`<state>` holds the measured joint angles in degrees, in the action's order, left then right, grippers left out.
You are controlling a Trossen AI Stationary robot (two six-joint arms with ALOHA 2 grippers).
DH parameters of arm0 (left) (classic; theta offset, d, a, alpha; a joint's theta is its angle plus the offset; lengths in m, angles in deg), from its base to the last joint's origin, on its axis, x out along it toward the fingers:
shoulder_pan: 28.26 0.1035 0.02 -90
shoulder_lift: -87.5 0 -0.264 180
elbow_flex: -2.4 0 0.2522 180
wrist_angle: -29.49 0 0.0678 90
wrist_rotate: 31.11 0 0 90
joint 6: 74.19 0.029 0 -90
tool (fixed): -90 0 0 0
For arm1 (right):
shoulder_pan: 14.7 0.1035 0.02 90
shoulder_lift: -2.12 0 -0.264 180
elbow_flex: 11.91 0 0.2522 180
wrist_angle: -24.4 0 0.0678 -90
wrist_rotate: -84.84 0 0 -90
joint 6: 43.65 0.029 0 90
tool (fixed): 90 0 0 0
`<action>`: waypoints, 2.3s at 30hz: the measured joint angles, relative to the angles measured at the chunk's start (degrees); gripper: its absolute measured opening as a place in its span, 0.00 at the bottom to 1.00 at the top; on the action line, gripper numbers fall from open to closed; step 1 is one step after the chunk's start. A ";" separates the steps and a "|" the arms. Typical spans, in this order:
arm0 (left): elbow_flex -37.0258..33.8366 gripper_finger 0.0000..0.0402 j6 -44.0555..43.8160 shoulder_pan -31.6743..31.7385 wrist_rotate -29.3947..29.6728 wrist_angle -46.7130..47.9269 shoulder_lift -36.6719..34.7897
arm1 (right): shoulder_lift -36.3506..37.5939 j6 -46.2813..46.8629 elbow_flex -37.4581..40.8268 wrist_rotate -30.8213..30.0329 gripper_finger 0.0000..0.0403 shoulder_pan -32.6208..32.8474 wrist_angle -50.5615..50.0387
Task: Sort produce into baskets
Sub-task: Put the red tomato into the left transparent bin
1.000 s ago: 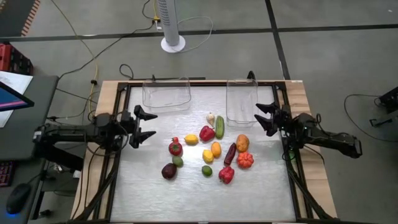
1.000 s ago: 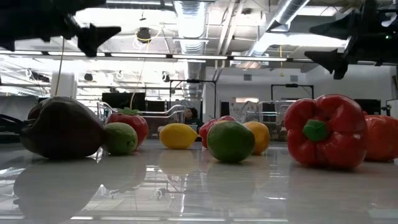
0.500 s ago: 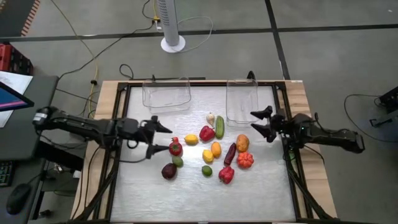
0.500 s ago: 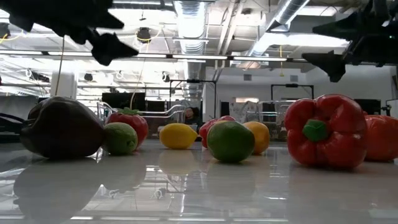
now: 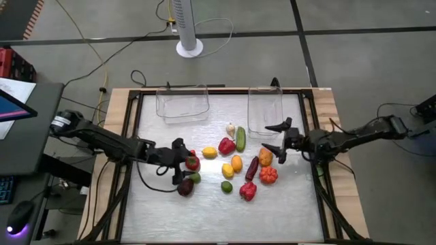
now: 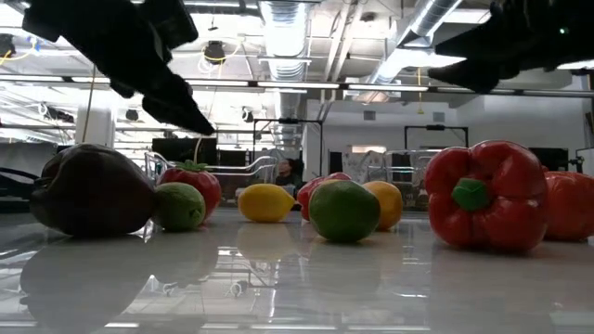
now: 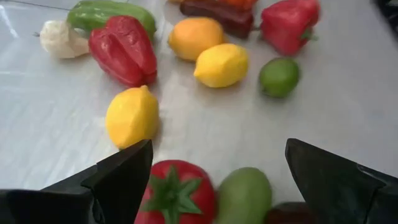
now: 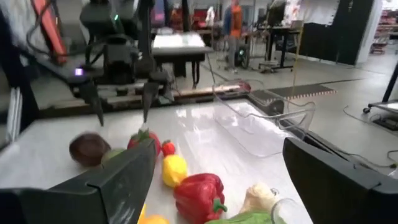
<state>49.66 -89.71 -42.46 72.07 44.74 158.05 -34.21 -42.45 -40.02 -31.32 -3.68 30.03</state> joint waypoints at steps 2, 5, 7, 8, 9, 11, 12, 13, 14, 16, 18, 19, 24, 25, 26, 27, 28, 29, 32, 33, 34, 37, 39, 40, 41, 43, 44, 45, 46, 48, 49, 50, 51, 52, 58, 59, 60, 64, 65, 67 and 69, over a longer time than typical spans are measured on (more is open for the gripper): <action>1.28 0.88 1.46 0.00 1.89 1.00 2.15 | -3.88 -0.90 -1.76 -0.01 0.96 0.33 0.10; 2.75 0.88 2.81 0.00 5.41 2.16 5.40 | -8.95 -1.39 -4.00 0.01 0.99 0.19 -0.02; 3.22 0.88 2.86 0.16 7.24 2.23 7.43 | -11.80 -1.80 -5.25 0.02 0.99 -0.13 0.14; 3.50 0.88 3.06 0.25 7.57 2.12 8.41 | -12.90 -2.25 -5.75 0.06 0.99 -0.35 0.14; 3.63 0.88 3.45 0.33 7.68 2.08 9.24 | -13.96 -2.60 -6.06 0.05 0.99 -0.40 0.07; 3.83 0.88 4.19 0.33 7.70 2.20 10.53 | -15.60 -3.05 -6.58 0.08 0.99 -0.41 0.79; 3.95 0.88 4.58 0.31 7.71 2.22 11.09 | -16.04 -3.20 -6.59 0.09 0.99 -0.41 0.94; 4.05 0.88 4.99 0.31 7.73 2.40 11.46 | -16.48 -3.21 -6.57 0.09 0.99 -0.41 1.20; 4.09 0.88 5.33 0.31 7.92 3.02 11.61 | -16.70 -3.20 -6.59 0.09 0.99 -0.41 1.44; 4.09 0.89 5.37 0.37 8.34 4.65 11.94 | -16.96 -3.20 -6.57 0.09 0.99 -0.41 1.10; 4.07 0.89 5.24 0.39 8.63 7.61 12.10 | -16.93 -3.20 -6.59 0.09 0.99 -0.41 1.59; 4.02 0.89 5.02 0.44 8.81 8.54 12.10 | -16.89 -3.19 -6.59 0.10 0.99 -0.43 1.83; 2.82 0.88 3.76 1.70 7.59 8.55 12.06 | -16.92 -3.15 -6.59 0.54 0.98 -0.43 2.26; 2.40 0.88 3.56 2.19 7.02 8.61 12.06 | -16.92 -2.93 -6.59 0.55 0.98 -0.43 2.28; 1.93 0.87 3.09 2.60 6.67 8.65 12.06 | -16.92 -2.74 -6.59 0.55 0.98 -0.43 2.26; 1.56 0.87 2.50 3.04 6.61 8.99 12.06 | -16.92 -2.58 -6.59 0.57 0.98 -0.43 2.24; 1.33 0.86 1.89 3.42 6.61 9.58 12.06 | -16.92 -2.44 -6.59 0.57 0.98 -0.43 2.26; 1.24 0.84 1.31 3.76 6.64 10.19 12.05 | -16.92 -2.31 -6.59 0.59 0.98 -0.43 2.30; 1.27 0.79 0.30 4.31 6.71 11.44 11.95 | -16.92 -2.30 -6.59 0.59 0.98 -0.43 2.28; 1.27 0.77 0.25 4.29 6.78 11.44 11.95 | -16.92 -2.28 -6.59 0.59 0.98 -0.43 2.30; 1.27 0.75 0.29 4.28 6.79 11.36 11.95 | -16.92 -2.28 -6.59 0.59 0.98 -0.43 2.30; 1.57 0.73 1.09 4.28 6.78 11.60 11.95 | -16.92 -2.13 -6.59 0.59 0.98 -0.43 2.30; 2.68 0.73 1.81 4.31 6.91 13.74 12.01 | -16.92 -2.10 -6.59 0.59 0.98 -0.40 2.30; 3.43 0.73 2.41 4.31 7.74 15.31 11.67 | -16.92 -1.96 -6.59 0.59 0.98 -0.29 2.30; 4.43 0.73 3.04 4.28 8.92 16.56 11.16 | -16.92 -1.74 -6.59 0.60 0.98 -0.15 2.30; 6.81 0.73 5.10 4.61 12.02 17.45 9.49 | -16.92 -1.33 -6.59 0.62 0.98 -0.25 2.40; 7.84 0.73 6.37 5.05 13.81 17.98 8.58 | -16.92 -1.15 -6.59 0.68 0.98 -0.25 2.50; 8.68 0.73 7.77 5.74 15.73 18.54 7.74 | -16.92 -0.91 -6.59 0.68 0.98 -0.25 2.58; 9.33 0.73 9.20 6.68 17.52 18.65 6.94 | -16.92 -0.65 -6.59 0.70 0.98 -0.25 2.63; 10.09 0.73 12.33 9.35 20.18 17.68 5.08 | -16.92 -0.16 -6.59 0.70 0.98 -0.30 2.61; 10.32 0.73 13.76 11.11 21.02 16.48 3.97 | -16.92 -0.10 -6.59 0.69 0.98 -0.30 2.61; 10.42 0.73 15.22 13.10 21.43 14.78 2.95 | -16.92 -0.10 -6.59 0.70 0.98 -0.30 2.56; 10.42 0.74 16.49 15.16 21.59 13.51 1.96 | -16.92 -0.12 -6.59 0.70 0.98 -0.30 2.57; 10.38 0.74 17.56 17.40 21.55 12.38 1.10 | -16.92 -0.12 -6.59 0.68 0.98 -0.30 2.57; 10.36 0.74 19.51 32.49 12.90 6.28 -0.77 | -16.92 -1.26 -6.59 0.75 0.98 -1.18 2.35; 10.36 0.74 19.51 35.17 11.16 6.47 -0.12 | -16.92 -1.22 -6.59 0.86 0.98 -1.44 2.27; 10.36 0.74 19.62 37.61 9.58 6.35 0.62 | -16.92 -1.19 -6.59 1.03 0.98 -1.70 2.21; 10.31 0.75 20.28 44.40 6.53 5.16 3.42 | -16.92 -1.28 -6.59 2.02 0.98 -2.61 2.07; 10.31 0.77 20.44 45.41 6.09 4.54 3.89 | -16.92 -1.49 -6.59 2.08 0.98 -2.72 1.91; 10.31 0.81 21.13 46.91 5.05 3.71 4.46 | -16.92 -1.55 -6.59 2.34 0.98 -2.91 1.80; 10.34 0.86 21.57 47.48 4.14 2.98 4.54 | -16.92 -1.67 -6.59 2.36 0.98 -2.90 1.65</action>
<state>60.00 -68.13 5.02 76.21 47.72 162.59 -51.13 -44.12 -46.62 -28.95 -6.58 31.68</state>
